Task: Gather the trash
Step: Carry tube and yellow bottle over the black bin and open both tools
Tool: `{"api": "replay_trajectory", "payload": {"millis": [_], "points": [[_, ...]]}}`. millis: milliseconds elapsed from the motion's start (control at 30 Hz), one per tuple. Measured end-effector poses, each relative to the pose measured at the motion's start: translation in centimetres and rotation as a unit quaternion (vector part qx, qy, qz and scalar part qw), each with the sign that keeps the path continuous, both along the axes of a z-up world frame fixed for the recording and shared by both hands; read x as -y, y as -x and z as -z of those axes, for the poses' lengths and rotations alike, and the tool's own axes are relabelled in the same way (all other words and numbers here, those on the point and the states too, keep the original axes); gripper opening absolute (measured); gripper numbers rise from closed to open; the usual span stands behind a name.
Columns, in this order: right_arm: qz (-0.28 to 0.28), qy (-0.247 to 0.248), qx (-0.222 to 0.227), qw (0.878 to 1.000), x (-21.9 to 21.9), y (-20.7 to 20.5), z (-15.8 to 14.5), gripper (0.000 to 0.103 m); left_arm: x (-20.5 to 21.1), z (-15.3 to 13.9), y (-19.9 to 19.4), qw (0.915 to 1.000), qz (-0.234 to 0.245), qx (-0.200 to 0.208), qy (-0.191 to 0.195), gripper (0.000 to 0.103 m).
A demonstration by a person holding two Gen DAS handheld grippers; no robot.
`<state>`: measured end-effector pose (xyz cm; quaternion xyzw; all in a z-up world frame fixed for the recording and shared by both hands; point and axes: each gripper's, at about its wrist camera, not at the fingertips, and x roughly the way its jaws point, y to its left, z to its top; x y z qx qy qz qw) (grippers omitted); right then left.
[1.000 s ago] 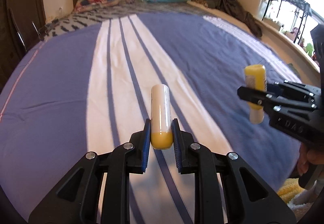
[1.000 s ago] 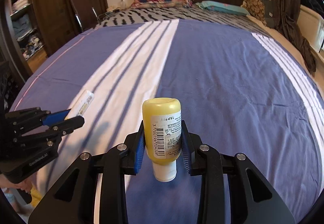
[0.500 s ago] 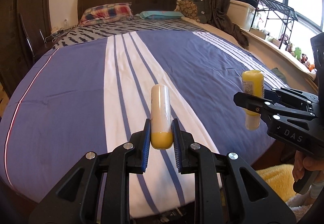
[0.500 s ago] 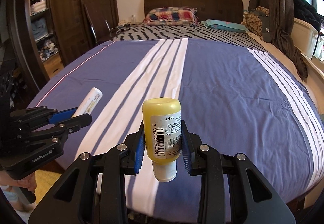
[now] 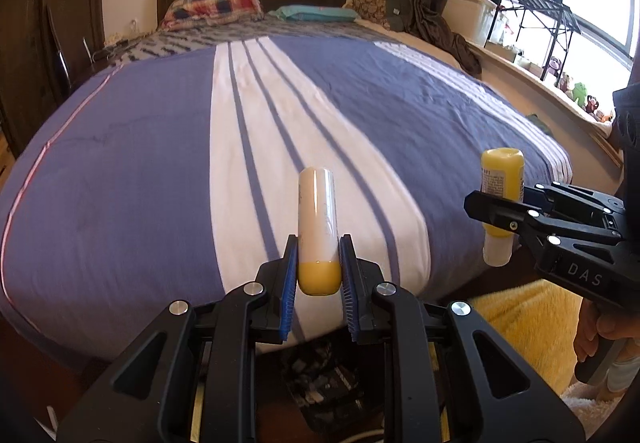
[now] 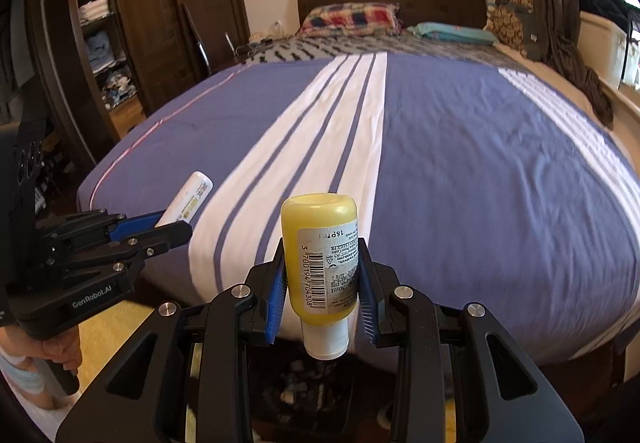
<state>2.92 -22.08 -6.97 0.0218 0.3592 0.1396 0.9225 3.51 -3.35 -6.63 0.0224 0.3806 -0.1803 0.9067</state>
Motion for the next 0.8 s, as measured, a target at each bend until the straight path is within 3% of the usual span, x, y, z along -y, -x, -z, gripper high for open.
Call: {"api": "replay_trajectory", "payload": {"millis": [467, 800], "points": [[-0.011, 0.000, -0.090, 0.996, -1.1, 3.4, 8.8, 0.032, -1.7, 9.3, 3.7, 0.9959, 0.001, -0.090, -0.004, 0.019], [-0.015, 0.007, -0.161, 0.987, -2.0, 3.6, 14.7, 0.032, -1.6, 16.7, 3.9, 0.9844, 0.006, -0.175, -0.016, 0.019]]}}
